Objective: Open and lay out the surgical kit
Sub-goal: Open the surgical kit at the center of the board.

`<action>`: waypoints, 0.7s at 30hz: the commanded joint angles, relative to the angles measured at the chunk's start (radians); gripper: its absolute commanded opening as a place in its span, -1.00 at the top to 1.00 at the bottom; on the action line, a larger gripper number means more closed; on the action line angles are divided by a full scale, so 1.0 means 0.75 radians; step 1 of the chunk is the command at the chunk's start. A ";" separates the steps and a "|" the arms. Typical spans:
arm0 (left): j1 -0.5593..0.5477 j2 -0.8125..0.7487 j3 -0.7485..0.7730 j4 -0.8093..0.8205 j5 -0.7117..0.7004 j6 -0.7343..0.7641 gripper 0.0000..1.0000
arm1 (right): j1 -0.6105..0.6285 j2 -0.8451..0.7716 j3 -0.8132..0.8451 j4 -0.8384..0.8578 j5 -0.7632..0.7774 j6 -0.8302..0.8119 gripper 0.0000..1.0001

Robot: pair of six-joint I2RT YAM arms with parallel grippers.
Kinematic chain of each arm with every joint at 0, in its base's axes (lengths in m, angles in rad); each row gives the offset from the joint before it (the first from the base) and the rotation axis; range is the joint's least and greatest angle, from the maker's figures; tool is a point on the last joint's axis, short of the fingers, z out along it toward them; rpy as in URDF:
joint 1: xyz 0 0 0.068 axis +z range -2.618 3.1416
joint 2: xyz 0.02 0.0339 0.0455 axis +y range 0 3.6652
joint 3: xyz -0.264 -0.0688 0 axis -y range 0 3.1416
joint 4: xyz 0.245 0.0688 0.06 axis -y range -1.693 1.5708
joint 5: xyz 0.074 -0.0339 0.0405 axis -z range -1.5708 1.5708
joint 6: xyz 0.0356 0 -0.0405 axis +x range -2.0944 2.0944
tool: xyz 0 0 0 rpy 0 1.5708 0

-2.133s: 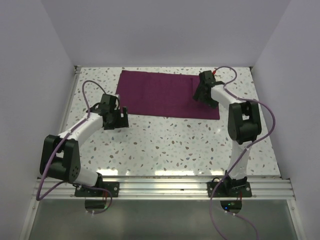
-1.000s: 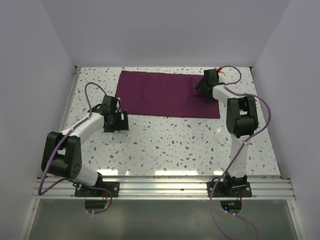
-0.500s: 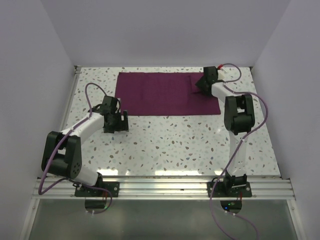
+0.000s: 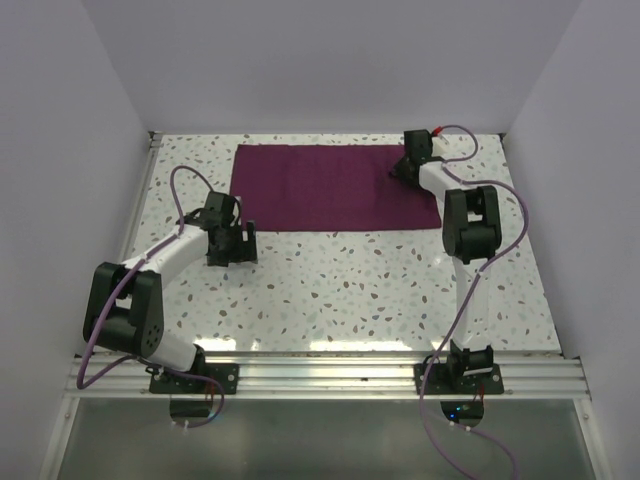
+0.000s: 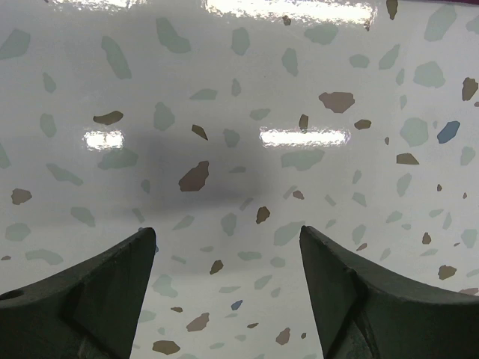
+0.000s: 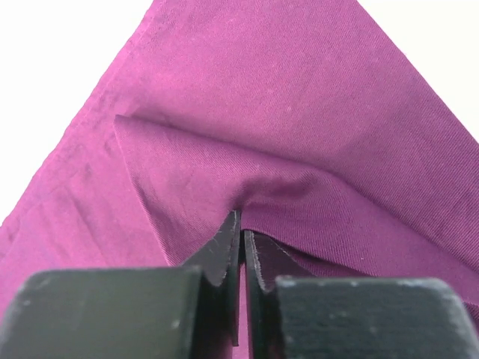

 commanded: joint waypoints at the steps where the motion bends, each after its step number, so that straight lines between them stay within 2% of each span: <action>1: 0.006 0.010 0.009 0.000 -0.013 0.010 -0.64 | 0.004 0.003 0.040 0.016 -0.018 0.001 1.00; 8: 0.006 0.029 0.033 0.002 -0.015 0.006 -0.63 | 0.004 -0.048 0.029 0.020 -0.024 -0.028 1.00; 13: 0.008 0.063 0.136 -0.014 -0.047 0.004 -0.64 | 0.008 -0.183 0.007 0.034 -0.122 -0.008 1.00; 21: 0.022 0.178 0.522 -0.090 -0.062 -0.019 -0.64 | 0.075 -0.506 -0.250 -0.008 -0.343 0.025 1.00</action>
